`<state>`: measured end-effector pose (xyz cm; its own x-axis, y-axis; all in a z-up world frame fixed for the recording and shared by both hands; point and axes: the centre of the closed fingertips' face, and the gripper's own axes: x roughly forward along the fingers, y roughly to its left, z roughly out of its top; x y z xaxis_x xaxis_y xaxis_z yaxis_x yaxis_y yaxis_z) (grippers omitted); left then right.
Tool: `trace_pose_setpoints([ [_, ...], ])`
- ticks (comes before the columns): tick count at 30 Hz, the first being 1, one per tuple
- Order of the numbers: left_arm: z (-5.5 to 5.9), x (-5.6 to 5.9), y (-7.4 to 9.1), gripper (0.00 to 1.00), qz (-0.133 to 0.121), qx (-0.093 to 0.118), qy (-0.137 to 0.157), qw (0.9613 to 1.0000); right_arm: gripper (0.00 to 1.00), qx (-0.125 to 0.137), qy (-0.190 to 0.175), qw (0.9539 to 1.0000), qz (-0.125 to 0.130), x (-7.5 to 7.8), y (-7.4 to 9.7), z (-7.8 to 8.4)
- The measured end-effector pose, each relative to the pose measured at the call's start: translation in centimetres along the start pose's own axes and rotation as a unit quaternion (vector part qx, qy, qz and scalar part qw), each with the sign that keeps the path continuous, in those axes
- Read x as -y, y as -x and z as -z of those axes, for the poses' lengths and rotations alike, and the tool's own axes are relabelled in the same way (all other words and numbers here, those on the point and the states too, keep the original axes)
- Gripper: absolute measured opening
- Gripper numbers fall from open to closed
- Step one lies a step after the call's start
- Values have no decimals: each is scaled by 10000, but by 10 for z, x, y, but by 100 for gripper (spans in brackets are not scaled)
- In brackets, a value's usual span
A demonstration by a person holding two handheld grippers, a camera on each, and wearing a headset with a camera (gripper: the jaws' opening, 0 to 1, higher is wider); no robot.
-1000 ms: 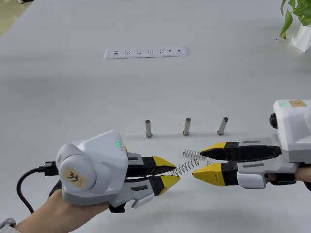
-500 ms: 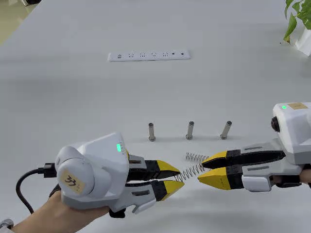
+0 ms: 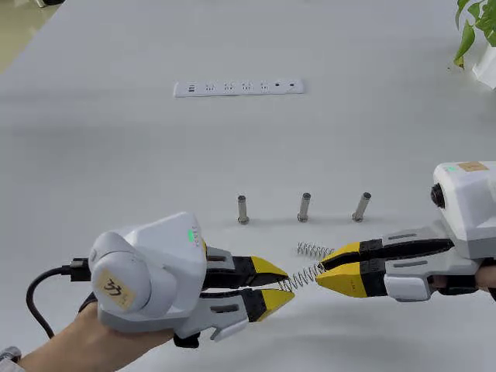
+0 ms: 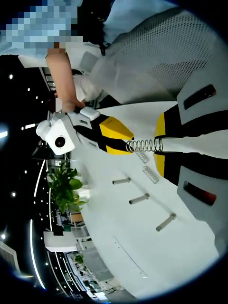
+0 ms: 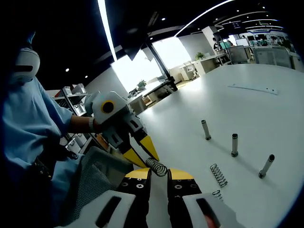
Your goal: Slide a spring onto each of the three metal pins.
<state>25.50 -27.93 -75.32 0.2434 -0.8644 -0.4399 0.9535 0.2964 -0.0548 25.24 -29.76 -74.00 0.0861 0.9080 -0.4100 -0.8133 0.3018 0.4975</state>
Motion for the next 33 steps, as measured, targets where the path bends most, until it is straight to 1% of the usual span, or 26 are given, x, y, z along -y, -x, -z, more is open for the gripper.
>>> trace_pose_setpoints([
  [4, 3, 1, -2, 7, 26, -65, -23, 10000, 6, 30, 40, 10000, -4, -1, 2, -3],
  [6, 3, 1, -3, 7, 28, -50, -29, 10000, 6, 34, 93, 9999, 13, -2, 2, -4],
  [10, 3, 0, -5, 7, 27, -44, 6, 10000, 6, -5, 264, 9996, 95, -4, 3, -7],
  [15, 3, 0, -6, 7, 40, -67, -34, 10000, 6, -102, 528, 9984, 179, -6, 3, -9],
  [16, 2, 0, -6, 7, 46, -74, -37, 10000, 6, -167, 641, 9975, 228, -6, 4, -9],
  [18, 2, 0, -6, 7, 50, -82, -31, 9999, 6, -210, 767, 9965, 269, -6, 3, -9],
  [19, 2, -1, -7, 7, 45, -81, -33, 10000, 6, -251, 864, 9954, 331, -6, 4, -10],
  [20, 2, -1, -7, 7, 43, -89, -29, 9999, 6, -321, 985, 9939, 387, -5, 4, -9],
  [21, 3, -1, -7, 7, 39, -107, -20, 9999, 6, -444, 1159, 9912, 461, -5, 4, -7],
  [23, 4, 0, -8, 7, 48, -116, -13, 9999, 5, -516, 1372, 9880, 488, -7, 3, -7],
  [24, 4, 1, -8, 7, 59, -132, -8, 9999, 5, -531, 1408, 9873, 503, -2, 5, -8],
  [30, 5, 3, -10, 7, 71, -146, 5, 9999, 6, -588, 1585, 9843, 505, -6, 3, -9],
  [33, 5, 4, -10, 7, 80, -156, 5, 9998, 6, -662, 1733, 9813, 522, -8, 3, -9],
])
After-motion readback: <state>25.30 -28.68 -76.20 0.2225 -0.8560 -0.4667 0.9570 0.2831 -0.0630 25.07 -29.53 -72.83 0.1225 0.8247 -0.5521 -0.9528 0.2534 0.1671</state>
